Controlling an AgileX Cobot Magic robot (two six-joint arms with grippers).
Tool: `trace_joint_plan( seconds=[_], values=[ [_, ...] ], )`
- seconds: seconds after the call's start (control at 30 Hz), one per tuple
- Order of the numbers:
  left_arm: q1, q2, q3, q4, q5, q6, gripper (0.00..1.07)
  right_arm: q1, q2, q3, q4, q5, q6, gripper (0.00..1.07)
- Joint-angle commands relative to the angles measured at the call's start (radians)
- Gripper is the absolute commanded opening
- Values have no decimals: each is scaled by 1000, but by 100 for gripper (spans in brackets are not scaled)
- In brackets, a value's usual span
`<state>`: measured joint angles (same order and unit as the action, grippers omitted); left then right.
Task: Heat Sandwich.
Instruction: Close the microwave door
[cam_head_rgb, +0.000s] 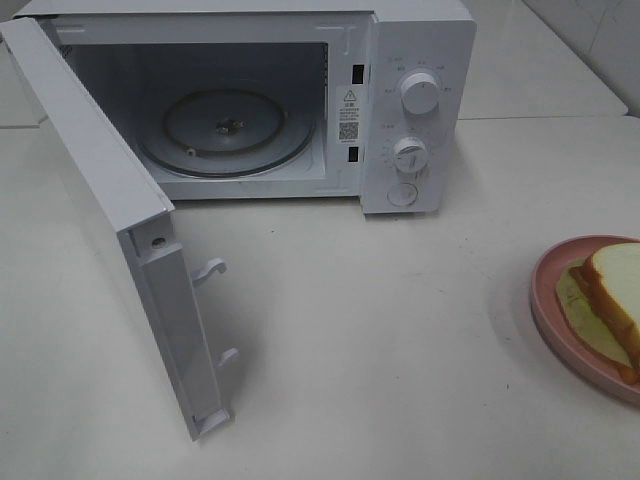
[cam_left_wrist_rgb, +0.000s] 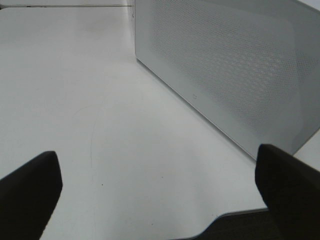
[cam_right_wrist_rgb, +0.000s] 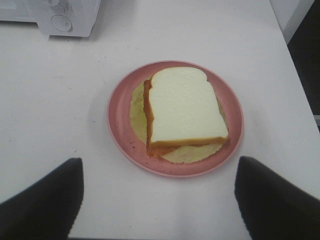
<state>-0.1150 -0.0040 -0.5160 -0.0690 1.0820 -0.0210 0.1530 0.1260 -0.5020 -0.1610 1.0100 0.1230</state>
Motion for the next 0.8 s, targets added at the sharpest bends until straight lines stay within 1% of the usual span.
trace_joint_plan(
  seconds=[0.03, 0.17, 0.23, 0.47, 0.53, 0.8],
  values=[
    [1, -7, 1, 1, -10, 3, 98, -22, -26, 3, 7, -15, -22, 76],
    [1, -7, 1, 1, -10, 3, 98, -29, -41, 3, 8, -15, -22, 76],
    [1, -7, 1, 1, -10, 3, 98, -60, -57, 3, 12, -15, -22, 76],
    [1, -7, 1, 1, -10, 3, 98, -93, -119, 3, 16, -15, -21, 76],
    [1, -7, 1, 1, -10, 3, 98, -120, -160, 3, 21, -15, -22, 76],
    [1, -6, 1, 1, -10, 3, 98, -137, -157, 3, 24, -15, -27, 76]
  ],
)
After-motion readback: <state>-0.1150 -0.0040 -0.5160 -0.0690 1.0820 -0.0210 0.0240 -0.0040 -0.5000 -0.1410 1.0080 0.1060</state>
